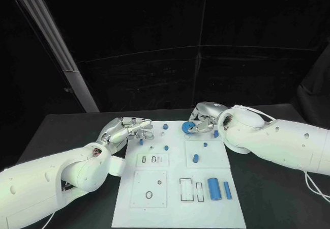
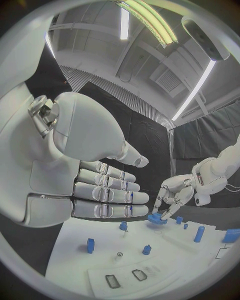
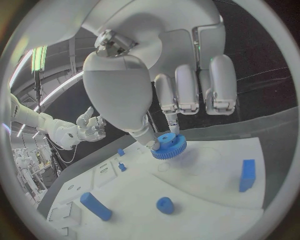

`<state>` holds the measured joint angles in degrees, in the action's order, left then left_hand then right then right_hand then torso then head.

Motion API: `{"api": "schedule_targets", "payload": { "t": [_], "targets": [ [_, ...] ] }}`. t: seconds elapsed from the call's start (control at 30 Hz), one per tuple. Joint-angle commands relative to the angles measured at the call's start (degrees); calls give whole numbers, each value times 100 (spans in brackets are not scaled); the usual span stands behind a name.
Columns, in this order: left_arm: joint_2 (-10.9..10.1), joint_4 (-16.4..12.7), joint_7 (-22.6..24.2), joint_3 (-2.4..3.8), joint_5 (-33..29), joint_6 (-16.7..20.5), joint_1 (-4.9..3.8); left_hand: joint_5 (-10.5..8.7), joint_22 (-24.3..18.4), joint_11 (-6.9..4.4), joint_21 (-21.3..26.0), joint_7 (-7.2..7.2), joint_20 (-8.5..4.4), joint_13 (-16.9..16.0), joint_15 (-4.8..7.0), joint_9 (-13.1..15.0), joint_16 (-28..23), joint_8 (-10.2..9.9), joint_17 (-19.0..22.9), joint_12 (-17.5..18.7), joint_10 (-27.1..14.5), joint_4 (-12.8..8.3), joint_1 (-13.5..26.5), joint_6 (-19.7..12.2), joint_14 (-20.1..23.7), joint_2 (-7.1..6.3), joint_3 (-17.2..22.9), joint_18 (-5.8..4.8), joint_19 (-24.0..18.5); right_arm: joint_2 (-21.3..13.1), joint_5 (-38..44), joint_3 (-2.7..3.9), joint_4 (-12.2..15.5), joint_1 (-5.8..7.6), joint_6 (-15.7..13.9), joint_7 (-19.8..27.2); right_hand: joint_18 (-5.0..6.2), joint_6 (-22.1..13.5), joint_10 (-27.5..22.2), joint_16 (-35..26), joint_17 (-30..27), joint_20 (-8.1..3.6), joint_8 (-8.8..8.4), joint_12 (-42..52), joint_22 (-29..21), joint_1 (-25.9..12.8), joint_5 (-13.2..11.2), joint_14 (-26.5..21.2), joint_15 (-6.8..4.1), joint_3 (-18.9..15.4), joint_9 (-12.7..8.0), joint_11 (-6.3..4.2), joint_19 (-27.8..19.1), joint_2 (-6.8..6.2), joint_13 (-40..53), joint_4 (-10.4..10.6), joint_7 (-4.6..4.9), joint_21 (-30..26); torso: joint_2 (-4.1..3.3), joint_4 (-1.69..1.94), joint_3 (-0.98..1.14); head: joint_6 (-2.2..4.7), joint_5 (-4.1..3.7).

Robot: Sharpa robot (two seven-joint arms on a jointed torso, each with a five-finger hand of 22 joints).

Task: Assemble the parts on the task board

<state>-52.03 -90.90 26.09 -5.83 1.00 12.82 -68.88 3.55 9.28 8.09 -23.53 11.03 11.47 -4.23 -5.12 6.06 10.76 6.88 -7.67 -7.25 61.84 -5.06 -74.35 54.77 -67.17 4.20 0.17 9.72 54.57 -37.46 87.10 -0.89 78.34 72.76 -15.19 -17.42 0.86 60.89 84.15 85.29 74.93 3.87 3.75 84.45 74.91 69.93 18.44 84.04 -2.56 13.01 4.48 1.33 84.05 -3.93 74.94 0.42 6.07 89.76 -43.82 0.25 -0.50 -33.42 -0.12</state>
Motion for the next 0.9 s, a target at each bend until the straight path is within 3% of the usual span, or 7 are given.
{"api": "schedule_targets", "payload": {
  "t": [0.03, 0.27, 0.4, 0.53, 0.73, 0.9],
  "targets": [
    [-18, -17, 27, 5, 21, -54, -10, -8, -8, 1, 19, -1, -7, 5, -21, -5, -33, -31, -5, 31, 33, -37, -43, 42, 2, 15, 6, 66, -5, 116, 157, 4, 80, 13, -365, 54, -86, 95, 319, 28, 499, -43, 10, 15, 1509, -24, 40, 381, -52, 40, 20, -44, 595, 9, 967, -7, -47, 24, -7, 5, 3, 10, 18],
    [-40, -7, 54, 5, 21, -21, -12, -7, -10, 1, 20, -1, -6, 6, -21, -6, -38, -36, -6, 36, 33, -42, -46, 41, 1, 19, 7, 66, -6, 487, 471, 3, -17, 13, -349, -14, -86, 109, 318, 25, 494, -44, 13, 13, 1509, -20, 46, 380, -54, 59, 23, -48, 595, 13, 966, -17, -52, 24, -13, 13, 3, 9, 48],
    [-47, 9, 66, 5, 21, -5, -12, -7, -10, 1, 20, -1, -6, 6, -21, -6, -38, -36, -6, 36, 33, -42, -46, 41, 1, 19, 7, 66, -6, 706, 595, 1, -138, 11, -343, -49, -86, 117, 318, 26, 496, -46, 14, 12, 1509, -17, 48, 380, -56, 73, 25, -50, 595, 18, 967, -24, -56, 24, -13, -3, 12, -3, 69],
    [-46, 22, 75, 5, 20, 3, -13, -7, -10, 1, 20, -1, -6, 6, -21, -6, -38, -36, -6, 36, 33, -42, -46, 41, 1, 19, 7, 66, -6, 914, 654, -11, -295, 7, -223, -21, -86, 120, 317, 23, 491, -47, 14, 10, 1509, -16, 45, 379, -58, 81, 25, -52, 595, 22, 965, -28, -56, 24, -12, -4, 8, -8, 69],
    [-34, 35, 82, 5, 20, 4, -14, -7, -10, 1, 20, -1, -6, 6, -21, -6, -38, -36, -6, 36, 33, -42, -46, 41, 1, 19, 7, 66, -6, 1166, 682, -27, -519, -16, -108, 25, -86, 113, 307, 16, 476, -49, 6, -10, 1509, -24, 15, 376, -60, 94, 24, -51, 595, 19, 947, -36, -54, 24, -19, -7, 19, -22, 88],
    [-27, 39, 83, 5, 20, 5, -14, -7, -10, 1, 20, -1, -6, 6, -21, -6, -38, -36, -6, 36, 33, -42, -46, 41, 1, 19, 7, 66, -6, 1325, 679, -33, -668, -35, 2, 29, -86, 103, 300, 9, 463, -50, -1, -23, 1509, -31, -3, 373, -59, 102, 22, -49, 595, 13, 936, -42, -50, 24, -7, -7, 12, -34, 89]
  ]
}}
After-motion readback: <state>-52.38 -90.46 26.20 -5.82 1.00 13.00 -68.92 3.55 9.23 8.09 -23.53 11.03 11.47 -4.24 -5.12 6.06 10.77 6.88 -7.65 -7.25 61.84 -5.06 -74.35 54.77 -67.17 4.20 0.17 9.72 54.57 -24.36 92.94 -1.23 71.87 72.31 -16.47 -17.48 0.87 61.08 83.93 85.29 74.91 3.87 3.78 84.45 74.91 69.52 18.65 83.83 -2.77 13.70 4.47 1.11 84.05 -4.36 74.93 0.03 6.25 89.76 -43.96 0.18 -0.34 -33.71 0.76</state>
